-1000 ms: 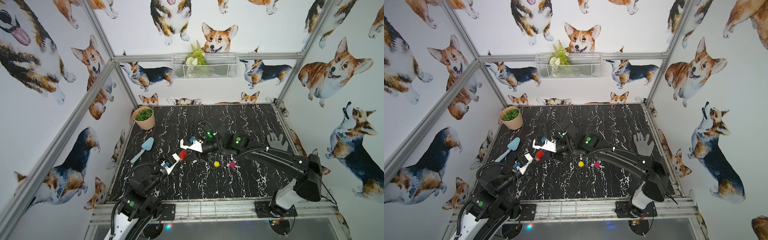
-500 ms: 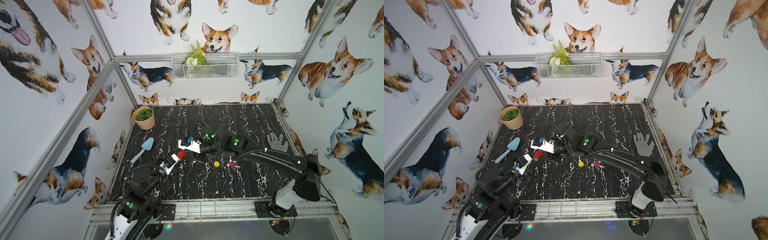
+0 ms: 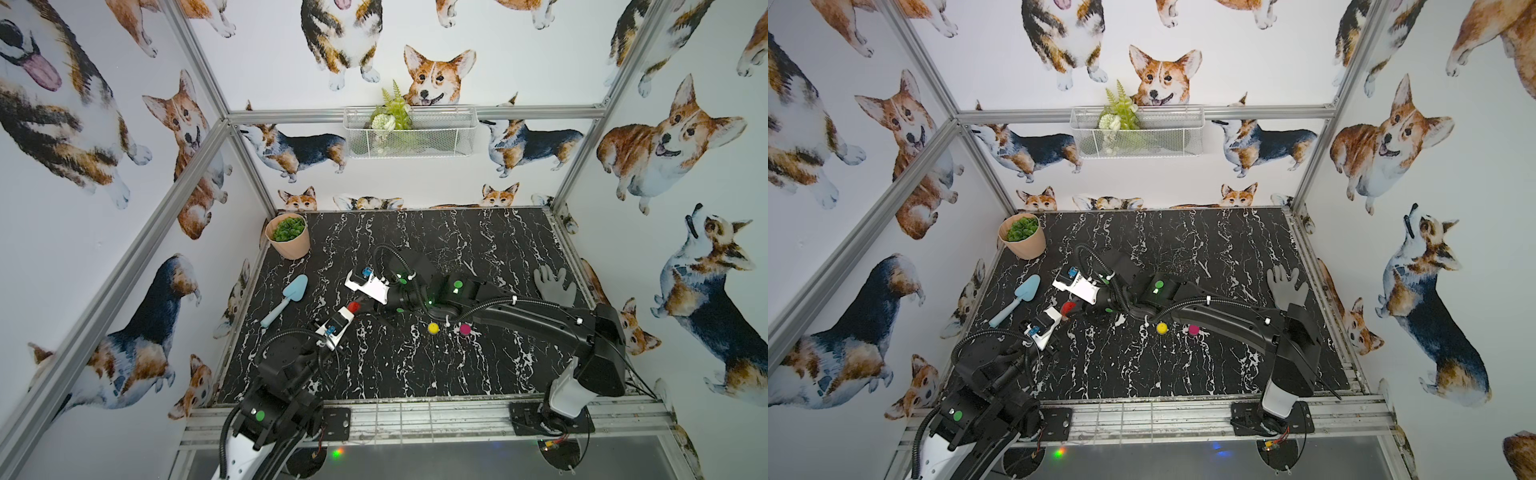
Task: Close the paint jar lid
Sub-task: Screw the lid onto the paint jar.
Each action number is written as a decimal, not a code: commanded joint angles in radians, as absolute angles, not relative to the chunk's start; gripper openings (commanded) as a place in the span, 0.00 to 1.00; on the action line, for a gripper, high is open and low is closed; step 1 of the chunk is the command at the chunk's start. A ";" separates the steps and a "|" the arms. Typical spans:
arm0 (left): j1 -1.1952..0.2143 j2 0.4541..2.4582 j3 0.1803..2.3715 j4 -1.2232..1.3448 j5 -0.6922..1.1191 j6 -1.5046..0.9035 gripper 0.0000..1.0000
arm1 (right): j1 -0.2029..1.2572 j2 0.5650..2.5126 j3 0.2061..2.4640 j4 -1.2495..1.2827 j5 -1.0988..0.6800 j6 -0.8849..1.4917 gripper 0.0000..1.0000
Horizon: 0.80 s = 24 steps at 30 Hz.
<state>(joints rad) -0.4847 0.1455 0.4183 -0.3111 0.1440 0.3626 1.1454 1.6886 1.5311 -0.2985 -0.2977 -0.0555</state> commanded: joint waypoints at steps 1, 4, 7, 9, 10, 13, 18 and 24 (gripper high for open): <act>-0.487 0.130 0.423 -0.190 0.163 0.401 0.33 | 1.145 1.735 1.574 -0.339 -0.216 0.090 0.32; -0.486 0.127 0.423 -0.196 0.135 0.412 0.33 | 1.146 1.778 1.627 -0.374 -0.194 0.178 0.32; -0.486 0.133 0.424 -0.196 0.106 0.417 0.33 | 1.153 1.817 1.676 -0.406 -0.183 0.241 0.32; -0.486 0.133 0.424 -0.195 0.088 0.420 0.33 | 1.155 1.833 1.691 -0.414 -0.169 0.281 0.32; -0.487 0.133 0.423 -0.195 0.081 0.426 0.33 | 1.155 1.840 1.696 -0.413 -0.163 0.302 0.32; -0.486 0.133 0.422 -0.193 0.056 0.429 0.33 | 1.158 1.853 1.703 -0.407 -0.155 0.361 0.32; -0.486 0.134 0.423 -0.192 0.025 0.431 0.33 | 1.167 1.856 1.681 -0.366 -0.118 0.420 0.34; -0.486 0.135 0.422 -0.190 0.007 0.422 0.33 | 1.168 1.843 1.642 -0.311 -0.125 0.441 0.36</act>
<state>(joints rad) -0.4843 0.1402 0.4137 -0.3759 -0.0727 0.4015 1.1702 1.8404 1.6661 -0.3149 -0.2142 0.3870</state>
